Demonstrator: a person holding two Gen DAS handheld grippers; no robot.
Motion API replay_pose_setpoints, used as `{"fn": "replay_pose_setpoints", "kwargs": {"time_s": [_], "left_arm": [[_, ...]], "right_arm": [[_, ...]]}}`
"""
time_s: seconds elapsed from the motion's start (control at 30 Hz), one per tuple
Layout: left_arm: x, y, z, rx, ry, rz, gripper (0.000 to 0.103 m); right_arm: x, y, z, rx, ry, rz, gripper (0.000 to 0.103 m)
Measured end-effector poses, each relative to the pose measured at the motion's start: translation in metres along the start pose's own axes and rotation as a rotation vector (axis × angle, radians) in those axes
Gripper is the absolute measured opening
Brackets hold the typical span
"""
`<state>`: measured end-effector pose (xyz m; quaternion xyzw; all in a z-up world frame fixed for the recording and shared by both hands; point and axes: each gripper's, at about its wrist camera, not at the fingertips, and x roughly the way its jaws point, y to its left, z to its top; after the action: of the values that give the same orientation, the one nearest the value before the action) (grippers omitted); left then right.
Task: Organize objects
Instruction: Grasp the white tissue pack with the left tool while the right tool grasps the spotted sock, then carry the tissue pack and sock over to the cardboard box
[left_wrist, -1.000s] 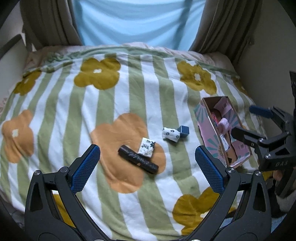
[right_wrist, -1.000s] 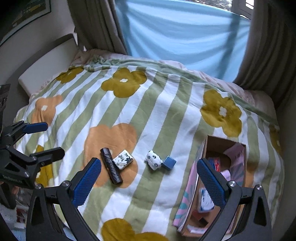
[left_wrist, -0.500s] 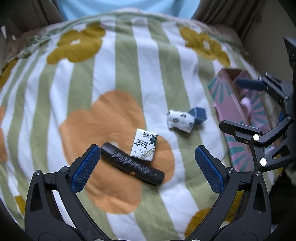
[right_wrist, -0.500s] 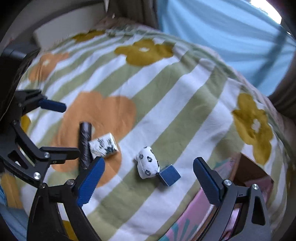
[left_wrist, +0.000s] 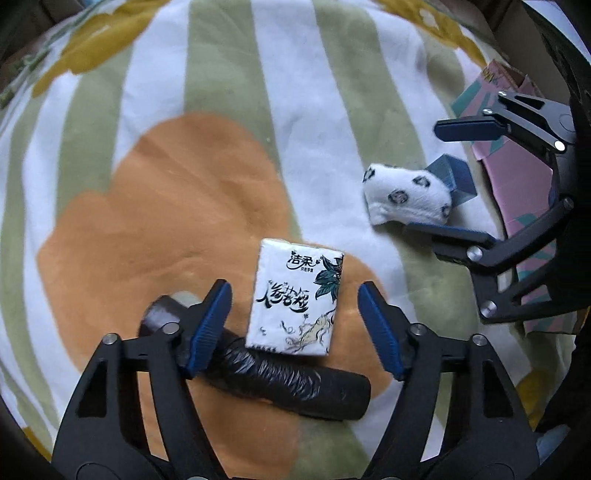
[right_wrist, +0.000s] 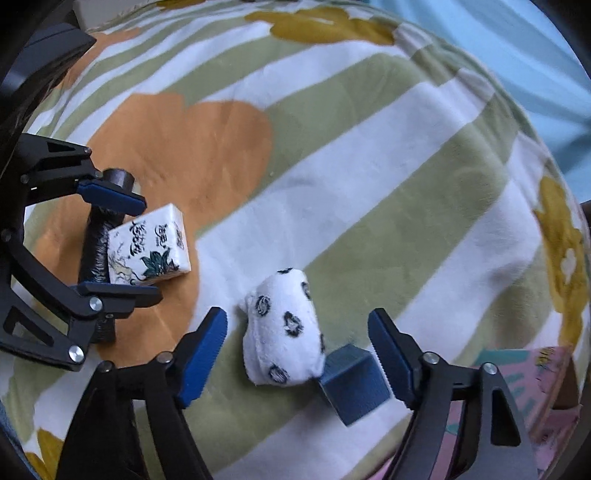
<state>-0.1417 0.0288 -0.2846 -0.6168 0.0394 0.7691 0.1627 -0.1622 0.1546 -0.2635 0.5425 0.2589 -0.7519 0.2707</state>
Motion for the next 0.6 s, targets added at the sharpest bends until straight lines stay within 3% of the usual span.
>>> {"fn": "replay_pose_setpoints", "kwargs": {"time_s": [0.1, 0.3, 0.6], "left_arm": [[0.010, -0.002, -0.001, 0.006, 0.019, -0.008, 0.061], [0.020, -0.004, -0.002, 0.037, 0.040, 0.022, 0.046], [0.016, -0.004, -0.002, 0.052, 0.033, 0.016, 0.044]], "right_arm": [[0.009, 0.002, -0.002, -0.017, 0.020, -0.005, 0.072], [0.021, 0.006, -0.007, -0.037, 0.057, 0.022, 0.041], [0.010, 0.001, -0.010, 0.013, 0.043, 0.030, 0.034]]}}
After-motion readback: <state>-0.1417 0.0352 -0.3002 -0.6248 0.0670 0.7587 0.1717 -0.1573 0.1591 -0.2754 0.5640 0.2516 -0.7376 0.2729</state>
